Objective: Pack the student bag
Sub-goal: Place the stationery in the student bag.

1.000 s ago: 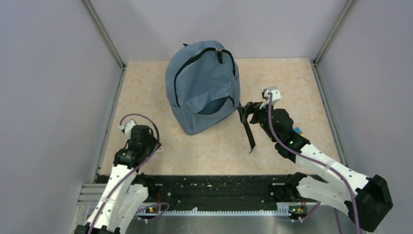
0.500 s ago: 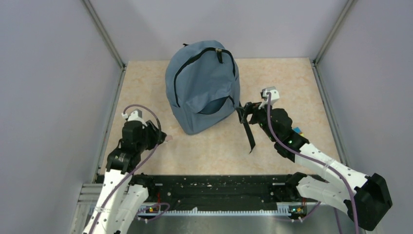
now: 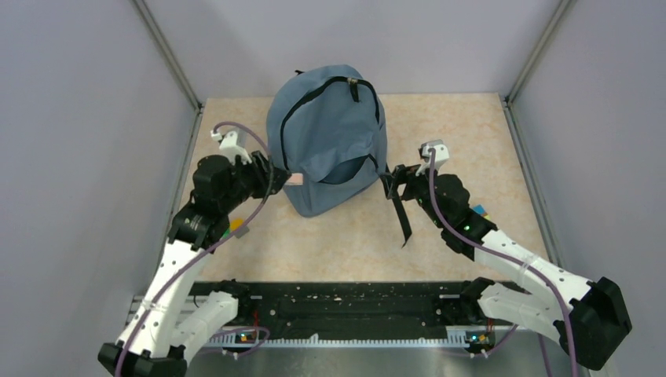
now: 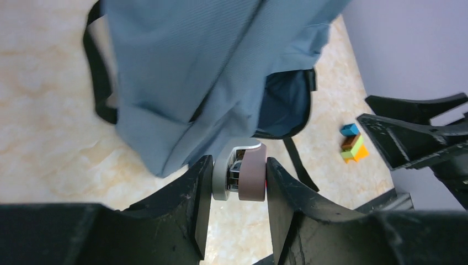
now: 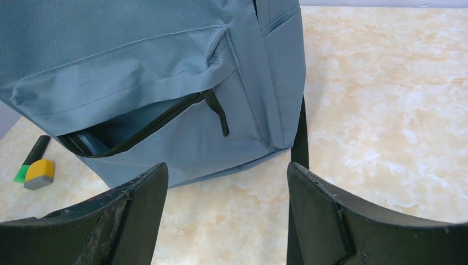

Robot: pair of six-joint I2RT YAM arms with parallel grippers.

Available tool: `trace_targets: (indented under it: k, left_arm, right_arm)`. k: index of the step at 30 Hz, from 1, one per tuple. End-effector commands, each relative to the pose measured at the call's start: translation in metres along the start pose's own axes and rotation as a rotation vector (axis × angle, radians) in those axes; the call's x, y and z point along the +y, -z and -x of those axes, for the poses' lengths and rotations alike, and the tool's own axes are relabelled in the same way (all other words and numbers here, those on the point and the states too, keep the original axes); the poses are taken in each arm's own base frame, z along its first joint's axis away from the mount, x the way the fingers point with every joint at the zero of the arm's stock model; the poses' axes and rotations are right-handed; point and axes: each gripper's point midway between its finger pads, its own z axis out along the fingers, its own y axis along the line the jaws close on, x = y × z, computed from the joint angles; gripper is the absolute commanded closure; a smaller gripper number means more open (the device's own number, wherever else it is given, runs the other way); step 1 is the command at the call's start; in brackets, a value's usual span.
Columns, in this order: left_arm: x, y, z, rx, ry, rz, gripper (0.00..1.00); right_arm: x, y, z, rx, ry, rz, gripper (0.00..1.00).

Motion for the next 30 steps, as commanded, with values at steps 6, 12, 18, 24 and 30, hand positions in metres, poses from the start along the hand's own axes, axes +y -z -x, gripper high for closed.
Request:
trace_targets:
  k: [6,12,18,24,30]
  left_arm:
    - [-0.084,-0.046,0.046,-0.108,-0.197,-0.155,0.58]
    - [-0.096,-0.085,0.044,-0.089,-0.173,-0.152,0.58]
    - [-0.09,-0.118,0.025,-0.002,-0.18,-0.091,0.58]
    - [-0.089,-0.131,-0.007,0.115,-0.184,-0.06,0.57]
    - [-0.079,-0.138,-0.031,0.195,-0.188,0.012,0.57]
  right_arm:
    - [0.004,0.001,0.029,-0.059,-0.02,0.005,0.23]
    - [0.0,0.005,0.029,-0.067,-0.017,-0.007,0.23]
    - [-0.001,0.006,0.03,-0.065,-0.009,-0.01,0.23]
    - [-0.002,0.006,0.028,-0.064,-0.01,-0.016,0.23]
    - [0.0,0.004,0.026,-0.056,-0.018,-0.006,0.23]
